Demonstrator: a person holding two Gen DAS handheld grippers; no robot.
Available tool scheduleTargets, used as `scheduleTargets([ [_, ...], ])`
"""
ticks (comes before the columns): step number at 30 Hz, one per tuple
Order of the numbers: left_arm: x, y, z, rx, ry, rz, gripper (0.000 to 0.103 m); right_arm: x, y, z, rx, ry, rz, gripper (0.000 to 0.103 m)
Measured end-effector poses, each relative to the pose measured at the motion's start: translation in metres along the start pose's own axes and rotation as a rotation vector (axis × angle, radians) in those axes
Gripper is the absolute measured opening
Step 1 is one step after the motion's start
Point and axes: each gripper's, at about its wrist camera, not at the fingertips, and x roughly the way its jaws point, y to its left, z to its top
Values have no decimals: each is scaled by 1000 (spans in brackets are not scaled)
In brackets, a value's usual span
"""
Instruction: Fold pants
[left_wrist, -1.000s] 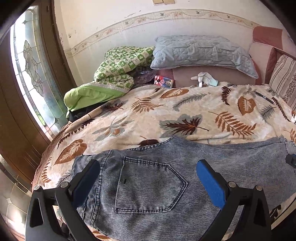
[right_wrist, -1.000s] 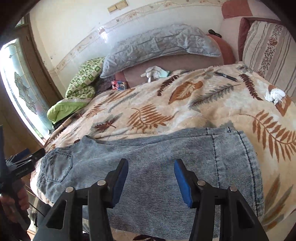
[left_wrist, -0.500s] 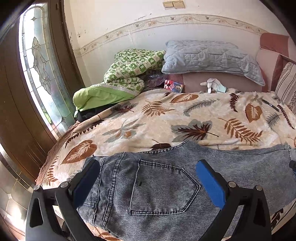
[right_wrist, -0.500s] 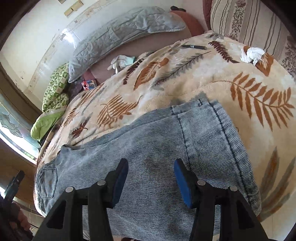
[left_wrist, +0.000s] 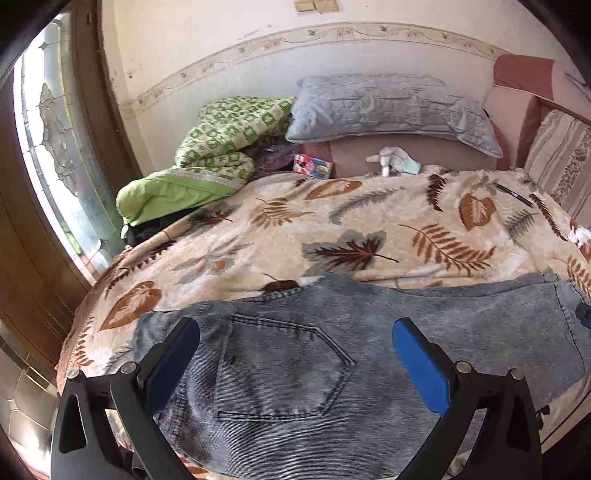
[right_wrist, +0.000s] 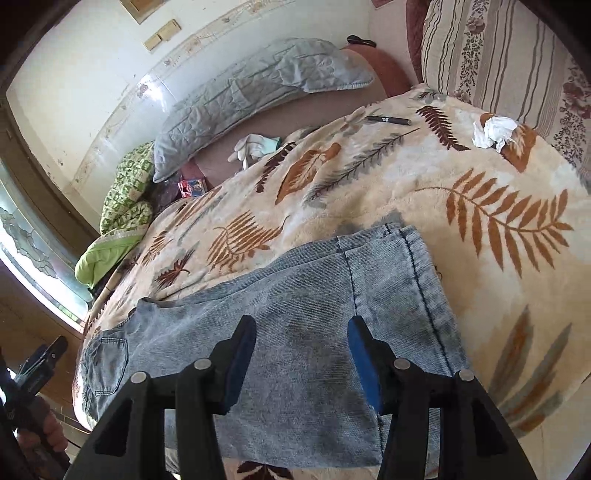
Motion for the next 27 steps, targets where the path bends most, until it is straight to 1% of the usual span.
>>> scheduleTargets([
  [2,7,-20,-5,41,27,-57,103,-13,-12,-6,31,-5,51,55],
  [4,14,-43,-12,93,55,-97,103,-30,-28,-14,67,-24,106,55],
  [5,17,-54,-14,113,71,-120,103,-37,-37,-18,90,-32,126,57],
  [8,25,-77,-21,152,110,-180,103,-52,-62,-29,182,-34,139,60],
  [12,37,-93,-31,193,148,-200,103,-51,-88,-44,304,19,167,60],
  [14,52,-97,-41,235,201,-187,103,-49,-95,-50,354,31,191,60],
  [15,62,-99,-47,256,243,-162,103,-49,-96,-51,367,21,197,60],
  [16,69,-97,-53,253,270,-161,103,-52,-96,-49,370,1,200,60],
  [17,68,-90,-55,217,257,-191,103,-54,-94,-46,364,-21,201,60],
  [19,69,-83,-54,191,278,-209,103,-58,-86,-34,321,-57,206,60],
  [20,69,-82,-54,195,280,-212,103,-57,-81,-26,288,-69,188,60],
  [22,67,-82,-55,209,269,-198,103,-49,-72,-7,232,-83,102,60],
  [23,67,-82,-56,213,265,-198,103,-43,-70,3,213,-85,74,60],
  [24,66,-81,-57,214,263,-200,103,-36,-69,13,194,-84,52,60],
  [26,66,-80,-59,204,257,-205,103,-20,-70,30,168,-80,-28,60],
  [27,66,-79,-60,198,256,-207,103,-10,-71,37,153,-61,-64,60],
])
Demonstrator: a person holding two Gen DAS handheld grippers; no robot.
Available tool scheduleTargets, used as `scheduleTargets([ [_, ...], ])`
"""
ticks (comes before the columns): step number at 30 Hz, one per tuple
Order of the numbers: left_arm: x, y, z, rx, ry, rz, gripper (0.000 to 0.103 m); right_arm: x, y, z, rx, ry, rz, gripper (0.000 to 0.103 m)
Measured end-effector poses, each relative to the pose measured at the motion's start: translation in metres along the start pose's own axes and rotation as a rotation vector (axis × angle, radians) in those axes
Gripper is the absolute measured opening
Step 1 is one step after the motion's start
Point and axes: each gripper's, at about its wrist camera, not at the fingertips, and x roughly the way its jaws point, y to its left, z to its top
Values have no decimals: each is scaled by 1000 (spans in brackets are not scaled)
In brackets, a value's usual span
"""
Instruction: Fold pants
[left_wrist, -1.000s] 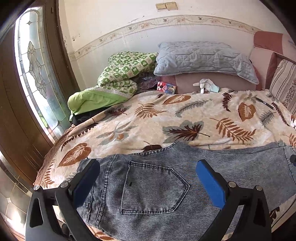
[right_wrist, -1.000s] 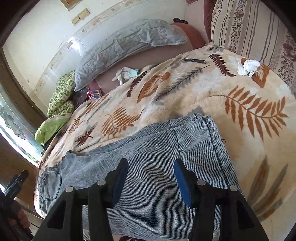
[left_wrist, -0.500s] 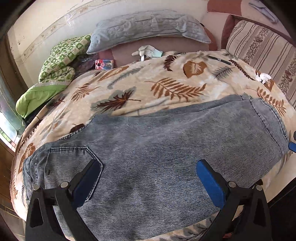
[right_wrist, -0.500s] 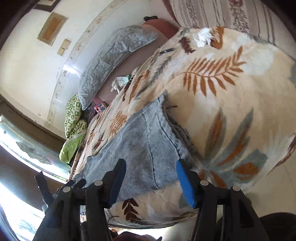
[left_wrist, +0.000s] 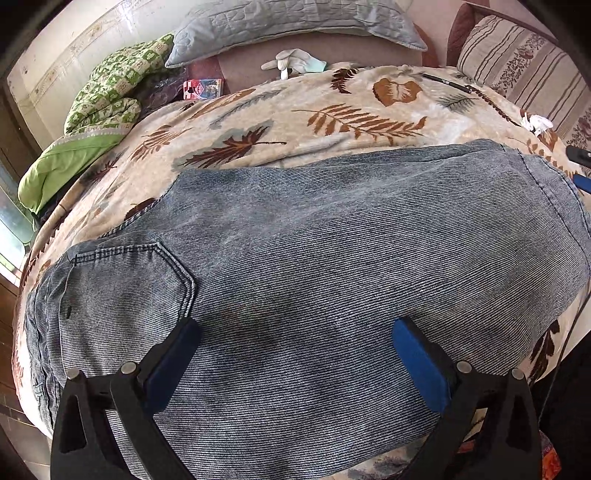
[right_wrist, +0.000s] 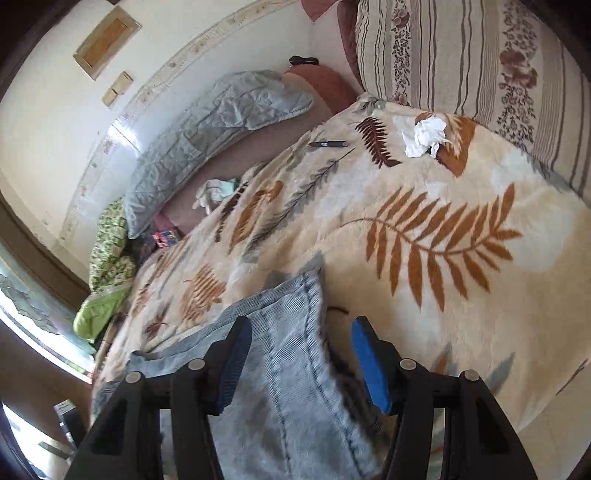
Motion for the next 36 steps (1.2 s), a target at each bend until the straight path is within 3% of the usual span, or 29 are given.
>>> scheduleTargets([
  [4,1,0,1,2,-3,9,103,35,0,14,-42,90,-18,60],
  [5,0,0,2,9,-1,13,103,43,2,14,-64,113,-17,55],
  [6,-1,-1,3,16,2,16,103,49,5,14,-86,131,-15,47],
  [7,-2,-1,4,19,3,21,103,54,10,13,-118,146,-25,25],
  [10,-15,5,9,-1,-43,41,103,51,20,11,-184,90,-109,10],
  [14,-20,9,14,-6,-65,48,103,47,25,17,-191,30,-133,7],
  [18,0,2,7,8,10,55,103,70,14,14,-172,109,-190,8],
  [26,-8,3,0,3,-5,31,103,8,-23,6,84,61,61,9],
  [28,-10,3,0,-3,-8,21,103,-10,-26,-3,110,39,123,12],
  [30,-10,3,0,-2,-11,13,103,-25,-31,-16,143,10,176,24],
  [32,-10,2,0,4,-11,8,103,-36,-37,-31,202,5,225,77],
  [36,-10,1,-2,5,-14,-8,103,-53,-42,-60,266,3,327,79],
])
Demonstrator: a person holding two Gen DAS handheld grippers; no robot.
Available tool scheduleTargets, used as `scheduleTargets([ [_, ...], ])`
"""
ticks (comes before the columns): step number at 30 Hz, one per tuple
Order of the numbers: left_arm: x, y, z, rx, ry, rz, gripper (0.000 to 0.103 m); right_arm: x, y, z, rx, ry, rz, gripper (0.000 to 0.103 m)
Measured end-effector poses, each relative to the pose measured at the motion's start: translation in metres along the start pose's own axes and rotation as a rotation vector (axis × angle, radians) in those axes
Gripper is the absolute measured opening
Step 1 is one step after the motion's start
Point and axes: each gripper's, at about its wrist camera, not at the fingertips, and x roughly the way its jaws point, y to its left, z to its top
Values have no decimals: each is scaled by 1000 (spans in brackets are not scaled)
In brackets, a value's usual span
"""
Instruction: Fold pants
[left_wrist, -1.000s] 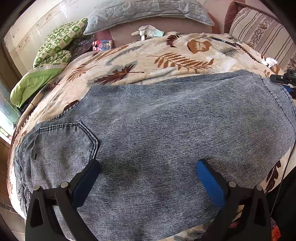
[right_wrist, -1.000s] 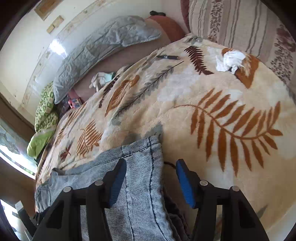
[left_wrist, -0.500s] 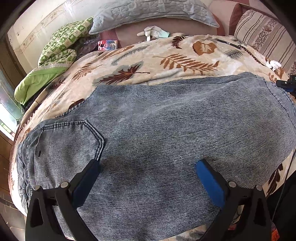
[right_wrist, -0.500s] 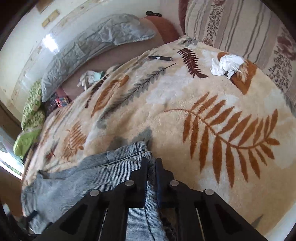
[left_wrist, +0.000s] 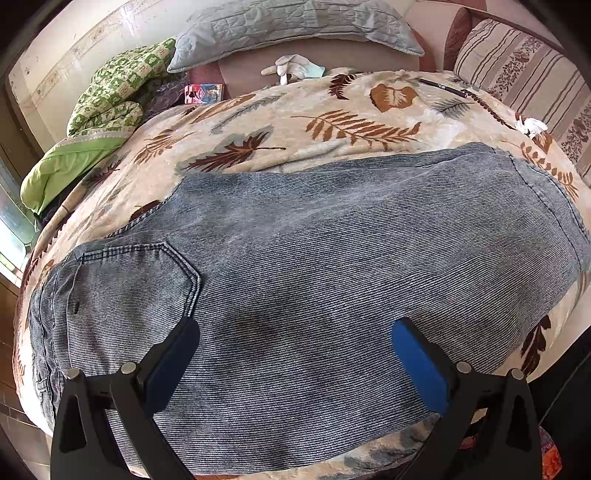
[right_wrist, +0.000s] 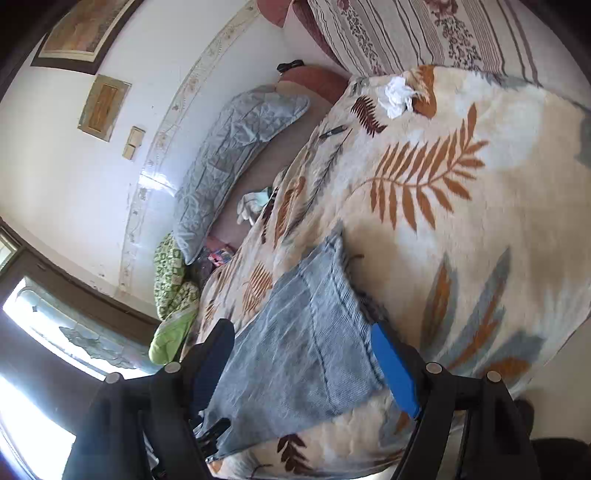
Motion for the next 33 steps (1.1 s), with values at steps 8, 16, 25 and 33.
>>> scheduleTargets([
  [8,-4,7,-2,-12,-8,-14,103,35,-11,-45,98,149,-61,77],
  [16,-6,13,-2,-35,-5,-15,103,47,-29,-28,223,18,-47,75],
  [25,9,10,-2,-47,31,-8,103,63,-34,-19,227,-9,-79,19],
  [33,-4,34,0,-88,11,5,103,53,12,-14,33,-67,-98,15],
])
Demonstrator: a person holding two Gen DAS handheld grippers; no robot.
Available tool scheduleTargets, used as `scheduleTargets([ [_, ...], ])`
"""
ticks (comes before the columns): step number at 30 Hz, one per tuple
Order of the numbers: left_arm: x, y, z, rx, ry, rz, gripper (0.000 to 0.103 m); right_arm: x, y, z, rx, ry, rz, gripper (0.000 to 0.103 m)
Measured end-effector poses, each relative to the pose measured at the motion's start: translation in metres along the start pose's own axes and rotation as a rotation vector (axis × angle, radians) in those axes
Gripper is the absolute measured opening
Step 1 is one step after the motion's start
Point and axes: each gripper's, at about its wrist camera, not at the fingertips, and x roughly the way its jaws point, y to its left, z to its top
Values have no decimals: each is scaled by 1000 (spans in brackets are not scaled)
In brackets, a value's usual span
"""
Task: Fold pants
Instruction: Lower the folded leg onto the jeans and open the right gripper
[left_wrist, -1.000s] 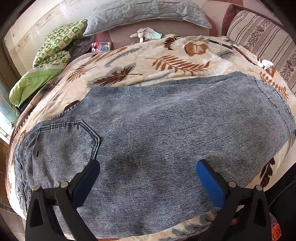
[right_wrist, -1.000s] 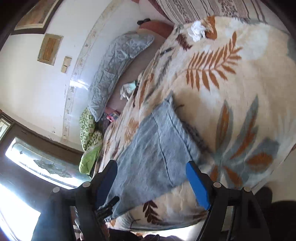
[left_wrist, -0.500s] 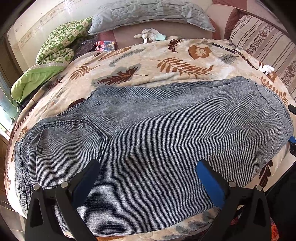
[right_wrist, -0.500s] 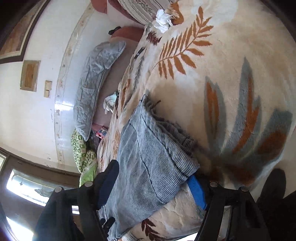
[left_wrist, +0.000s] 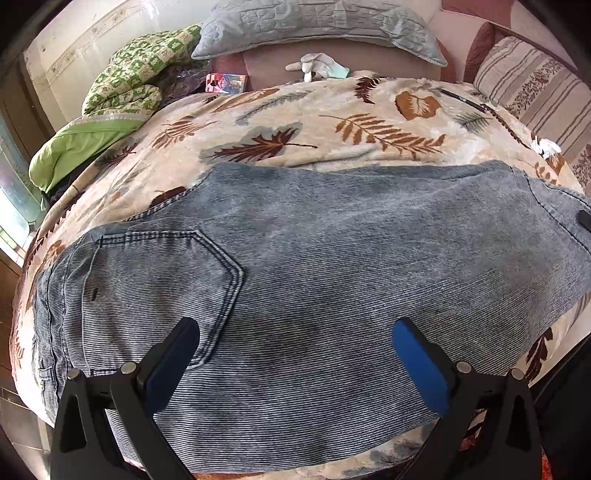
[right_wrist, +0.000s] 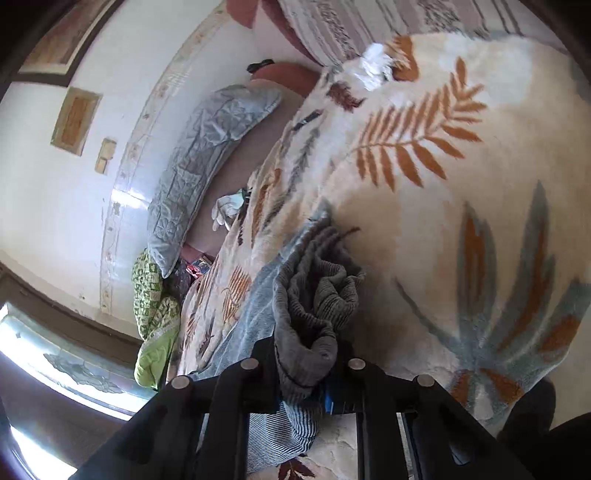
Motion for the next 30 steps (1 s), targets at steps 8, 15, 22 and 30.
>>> scheduleTargets([
  [8,-19,46,3,-106,-37,7,103,13,98,-27,-303,36,8,15],
  [15,-35,103,-2,-239,-78,41,103,53,163,-85,-452,196,71,15],
  [22,-33,148,-14,-368,-66,63,103,120,167,-165,-502,498,-45,26],
  [30,-31,129,-13,-326,-64,43,103,82,179,-166,-613,560,262,71],
])
